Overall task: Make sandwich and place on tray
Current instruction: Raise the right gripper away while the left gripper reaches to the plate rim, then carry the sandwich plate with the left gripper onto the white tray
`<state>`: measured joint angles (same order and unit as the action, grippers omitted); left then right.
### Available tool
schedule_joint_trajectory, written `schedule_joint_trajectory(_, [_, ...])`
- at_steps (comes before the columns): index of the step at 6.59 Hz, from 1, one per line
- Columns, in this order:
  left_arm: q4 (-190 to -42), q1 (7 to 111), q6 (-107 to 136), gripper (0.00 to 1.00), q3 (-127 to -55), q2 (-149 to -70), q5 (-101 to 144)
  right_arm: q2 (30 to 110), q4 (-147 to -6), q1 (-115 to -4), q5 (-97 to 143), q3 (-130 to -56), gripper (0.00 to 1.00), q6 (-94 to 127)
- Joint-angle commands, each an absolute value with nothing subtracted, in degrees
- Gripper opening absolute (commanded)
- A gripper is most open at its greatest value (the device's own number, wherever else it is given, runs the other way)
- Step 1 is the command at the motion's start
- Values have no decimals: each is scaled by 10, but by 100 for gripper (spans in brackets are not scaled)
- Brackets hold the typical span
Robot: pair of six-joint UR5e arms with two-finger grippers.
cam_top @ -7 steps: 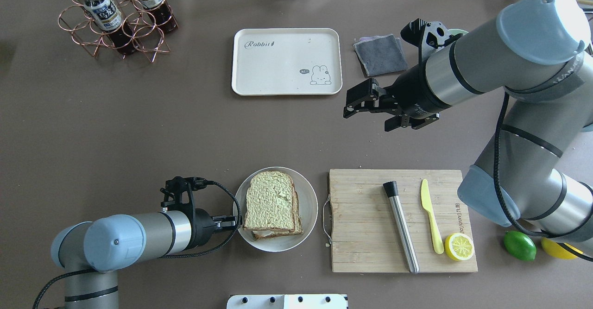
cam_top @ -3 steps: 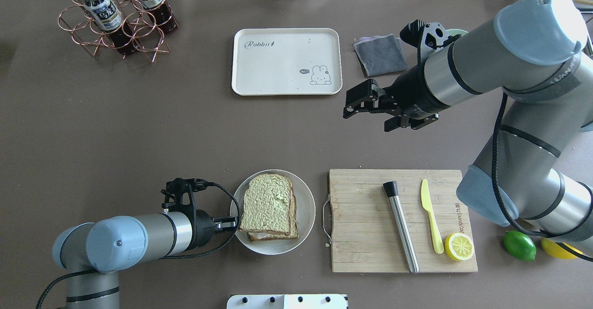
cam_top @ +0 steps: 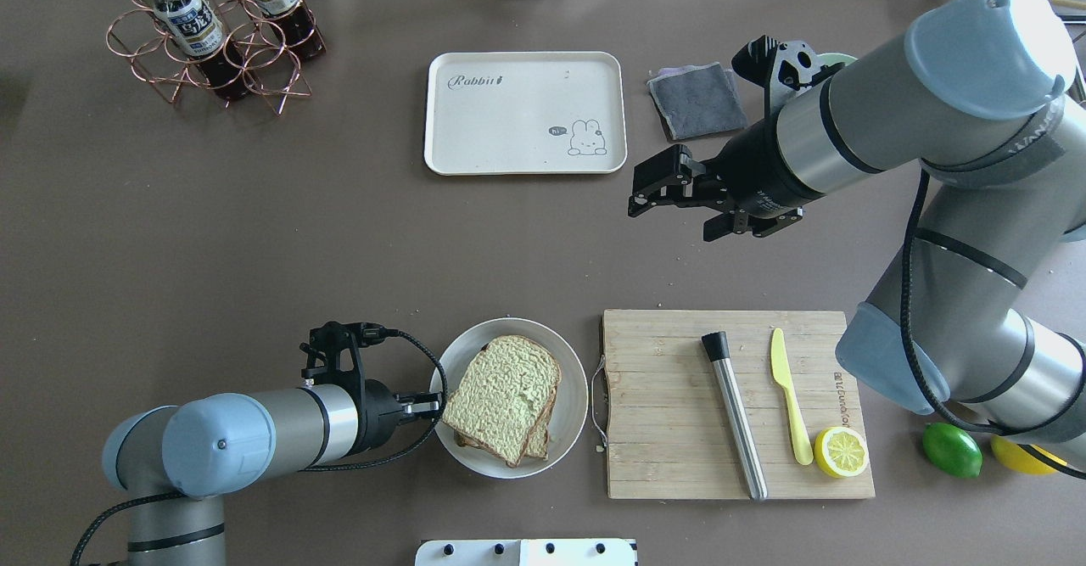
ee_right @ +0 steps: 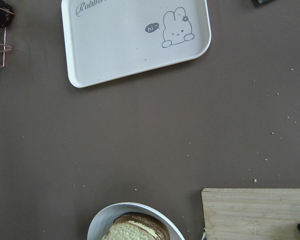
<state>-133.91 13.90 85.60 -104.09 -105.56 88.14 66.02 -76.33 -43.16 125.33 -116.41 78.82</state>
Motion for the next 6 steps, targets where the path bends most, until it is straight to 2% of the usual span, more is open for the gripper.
schedule_joint_trajectory(1, [-1334,169,857,0,-1043,-1070,907,662,-763,-432,1253,-1164,100,788])
schedule_joint_trajectory(3, [-1268,220,927,0,-1039,-1126,930,665,-763,-432,1253,-1165,100,789])
schedule_joint_trajectory(4, [-1206,241,957,0,-1027,-1178,930,665,-763,-432,1254,-1166,100,792])
schedule_joint_trajectory(6, [-1194,302,1004,0,-914,-1276,931,665,-763,-432,1256,-1166,100,792])
